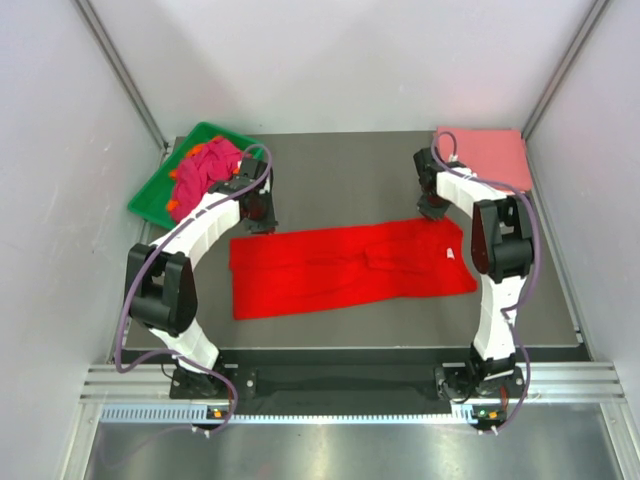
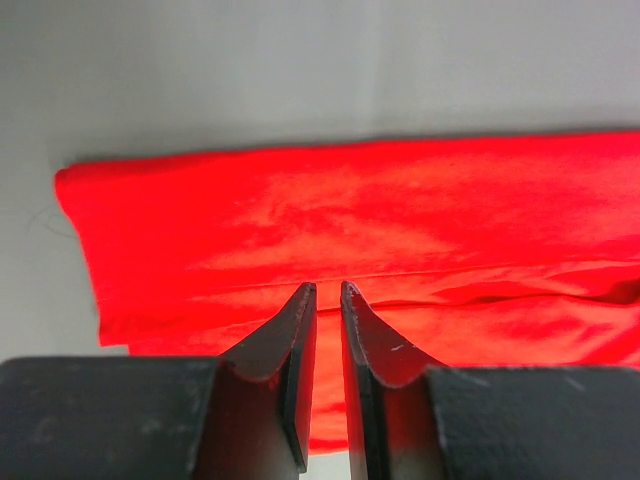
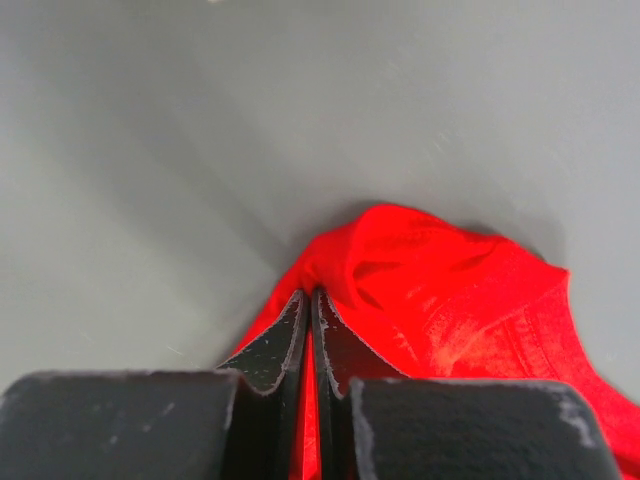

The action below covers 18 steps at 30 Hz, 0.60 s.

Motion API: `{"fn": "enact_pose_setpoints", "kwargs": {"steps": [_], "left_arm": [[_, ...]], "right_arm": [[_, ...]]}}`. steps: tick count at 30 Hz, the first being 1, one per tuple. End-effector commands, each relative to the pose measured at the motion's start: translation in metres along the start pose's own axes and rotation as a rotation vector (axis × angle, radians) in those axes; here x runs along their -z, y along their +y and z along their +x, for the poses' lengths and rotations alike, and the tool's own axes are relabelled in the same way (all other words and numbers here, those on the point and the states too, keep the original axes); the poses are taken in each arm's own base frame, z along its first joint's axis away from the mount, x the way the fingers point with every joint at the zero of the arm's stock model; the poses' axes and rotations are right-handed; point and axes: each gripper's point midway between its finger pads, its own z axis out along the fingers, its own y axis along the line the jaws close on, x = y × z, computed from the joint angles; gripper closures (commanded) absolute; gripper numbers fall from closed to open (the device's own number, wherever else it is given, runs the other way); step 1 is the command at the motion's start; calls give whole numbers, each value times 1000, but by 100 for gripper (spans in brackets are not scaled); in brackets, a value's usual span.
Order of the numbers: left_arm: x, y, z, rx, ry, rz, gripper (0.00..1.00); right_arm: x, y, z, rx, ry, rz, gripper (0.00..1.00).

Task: Fold and stack the t-shirts
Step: Fold the tshirt

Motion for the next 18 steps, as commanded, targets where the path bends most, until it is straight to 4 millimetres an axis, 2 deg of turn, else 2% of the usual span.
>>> {"fn": "enact_pose_setpoints", "kwargs": {"steps": [1,9,10,12,13,15,16,18], "left_arm": [[22,2,-18,-21,-70,-22,79],[26,7,-23,-37,-85,-55,79],[27,7,-24,-36,-87,-57,79],[28,5,-25,-35,-90,-43,79],[29,4,-26,-33,-95,-39,79],[28,5,-28,-33,-97,-49,79],[28,5,-29,-34,-103,-50,79],[27,5,-30,-42,-99,-51,78]], "right_arm": [[-5,42,-30,11,-100,-112,100],[11,105,-53,29,-184,-318,100],[8,113,-48,34,-166,-346,100],[15,137,-54,5,-183,-434,100],[15,150,-48,10,-165,-479,100],[23,171,-58,-12,-192,-553,100],[19,182,-52,-5,-185,-573,100],[35,210,-62,-14,-205,-669,100]]}}
